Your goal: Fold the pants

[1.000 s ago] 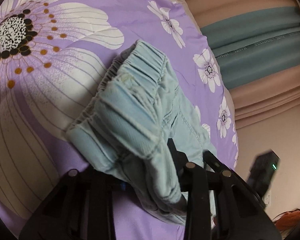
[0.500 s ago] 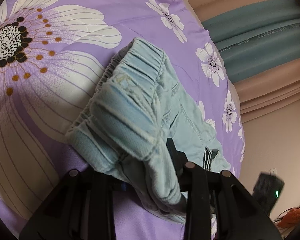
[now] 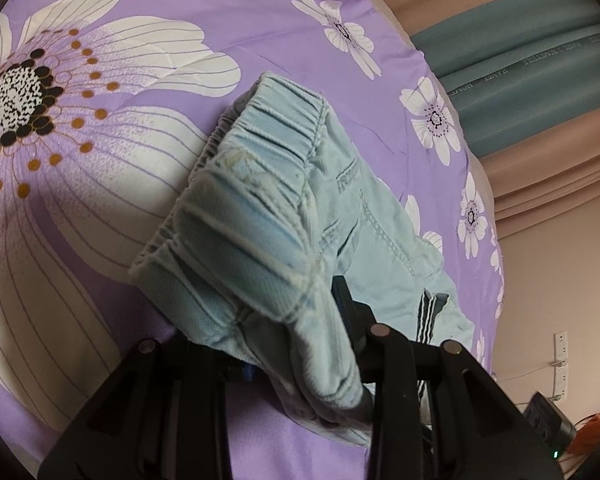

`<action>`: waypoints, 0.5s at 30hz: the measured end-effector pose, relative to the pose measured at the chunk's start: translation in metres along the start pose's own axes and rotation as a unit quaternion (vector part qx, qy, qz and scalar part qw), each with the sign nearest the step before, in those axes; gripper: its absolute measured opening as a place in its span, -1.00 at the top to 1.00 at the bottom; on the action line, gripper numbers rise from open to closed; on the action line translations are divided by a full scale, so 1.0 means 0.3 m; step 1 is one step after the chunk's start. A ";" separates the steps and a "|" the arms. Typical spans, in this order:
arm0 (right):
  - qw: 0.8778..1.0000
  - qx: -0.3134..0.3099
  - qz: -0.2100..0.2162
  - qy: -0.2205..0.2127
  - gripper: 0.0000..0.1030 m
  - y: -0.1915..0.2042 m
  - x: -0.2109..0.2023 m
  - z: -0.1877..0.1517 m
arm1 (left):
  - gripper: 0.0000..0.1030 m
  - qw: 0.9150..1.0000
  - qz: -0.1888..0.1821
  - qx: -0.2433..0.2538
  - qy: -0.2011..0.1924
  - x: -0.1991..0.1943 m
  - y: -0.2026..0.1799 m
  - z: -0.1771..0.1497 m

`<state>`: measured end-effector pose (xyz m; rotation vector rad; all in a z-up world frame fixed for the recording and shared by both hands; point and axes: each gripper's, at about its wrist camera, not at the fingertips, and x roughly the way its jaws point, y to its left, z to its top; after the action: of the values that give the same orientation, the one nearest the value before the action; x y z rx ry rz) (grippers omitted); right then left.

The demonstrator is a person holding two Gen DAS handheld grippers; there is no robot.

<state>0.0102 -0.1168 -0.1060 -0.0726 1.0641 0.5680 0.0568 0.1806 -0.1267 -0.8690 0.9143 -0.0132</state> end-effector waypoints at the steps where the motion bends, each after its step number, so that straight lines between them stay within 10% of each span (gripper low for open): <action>1: 1.000 -0.006 -0.001 0.001 0.74 0.001 -0.013 -0.019 | 0.36 1.000 0.006 0.005 -0.001 0.001 -0.007 -0.002; 11: 0.999 -0.035 -0.021 -0.016 0.74 0.024 -0.025 -0.029 | 0.39 0.999 0.050 0.017 -0.006 -0.008 -0.053 -0.009; 15: 0.994 -0.065 -0.034 -0.084 0.74 0.038 -0.142 -0.040 | 0.48 0.999 0.043 0.019 -0.015 -0.028 -0.062 -0.013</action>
<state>-0.0201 -0.1282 -0.0735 -0.1721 0.8576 0.5705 0.0551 0.1685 -0.1098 -0.7910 0.9197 0.0569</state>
